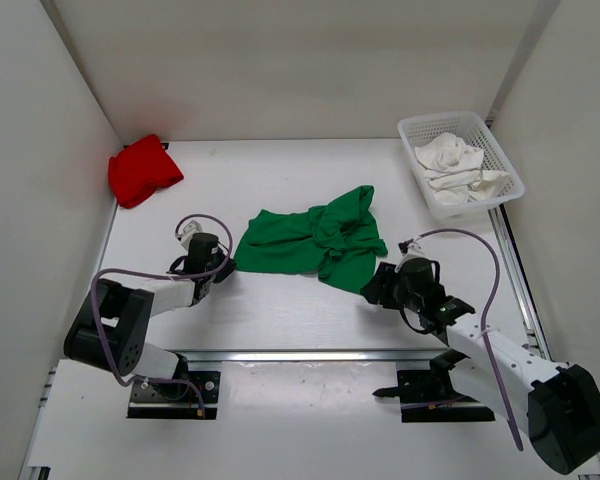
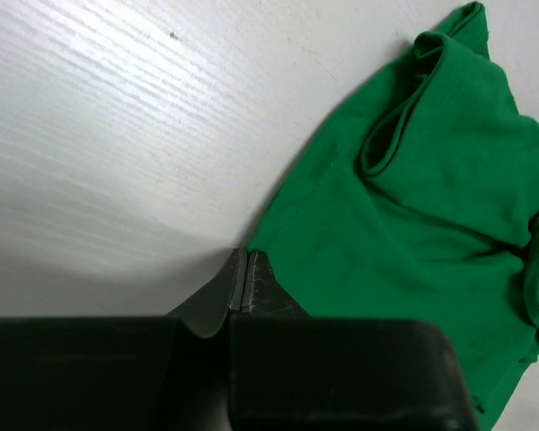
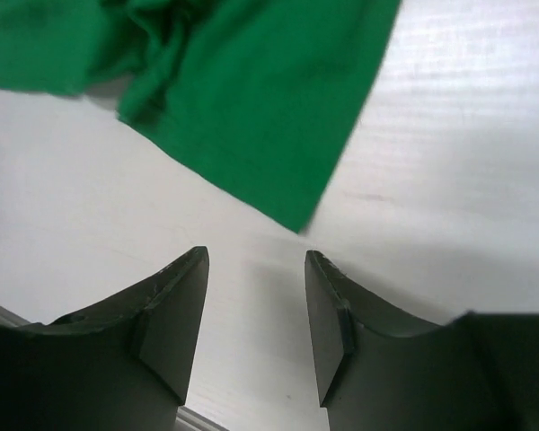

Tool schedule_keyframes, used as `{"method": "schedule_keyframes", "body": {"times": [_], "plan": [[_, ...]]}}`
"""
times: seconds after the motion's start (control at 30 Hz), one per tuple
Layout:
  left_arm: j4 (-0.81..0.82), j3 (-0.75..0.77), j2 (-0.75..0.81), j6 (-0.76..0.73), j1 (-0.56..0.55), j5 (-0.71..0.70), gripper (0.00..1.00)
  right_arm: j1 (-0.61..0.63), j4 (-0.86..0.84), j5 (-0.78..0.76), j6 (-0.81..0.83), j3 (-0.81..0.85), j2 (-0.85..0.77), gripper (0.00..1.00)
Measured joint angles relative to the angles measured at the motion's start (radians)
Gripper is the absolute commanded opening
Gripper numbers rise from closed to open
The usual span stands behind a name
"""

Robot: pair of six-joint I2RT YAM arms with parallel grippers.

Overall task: Fold and stack the t-shirts
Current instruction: Flatten out the tshirt

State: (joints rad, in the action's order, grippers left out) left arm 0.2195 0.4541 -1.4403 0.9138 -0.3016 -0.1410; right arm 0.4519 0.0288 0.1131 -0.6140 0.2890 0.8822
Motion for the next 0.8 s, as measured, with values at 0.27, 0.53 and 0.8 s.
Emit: {"method": "schedule_keyframes", "body": {"times": [0.27, 0.53, 0.8], "plan": [[-0.002, -0.070, 0.172, -0.057, -0.030, 0.014, 0.00, 0.064, 0.083, -0.110, -0.002, 0.011, 0.094, 0.45], [-0.001, -0.077, 0.286, -0.113, -0.100, 0.009, 0.00, 0.046, 0.029, -0.142, 0.008, 0.080, 0.243, 0.31], [-0.002, -0.145, 0.326, -0.121, -0.103, 0.019, 0.00, 0.098, 0.069, -0.185, 0.016, 0.176, 0.359, 0.31]]}}
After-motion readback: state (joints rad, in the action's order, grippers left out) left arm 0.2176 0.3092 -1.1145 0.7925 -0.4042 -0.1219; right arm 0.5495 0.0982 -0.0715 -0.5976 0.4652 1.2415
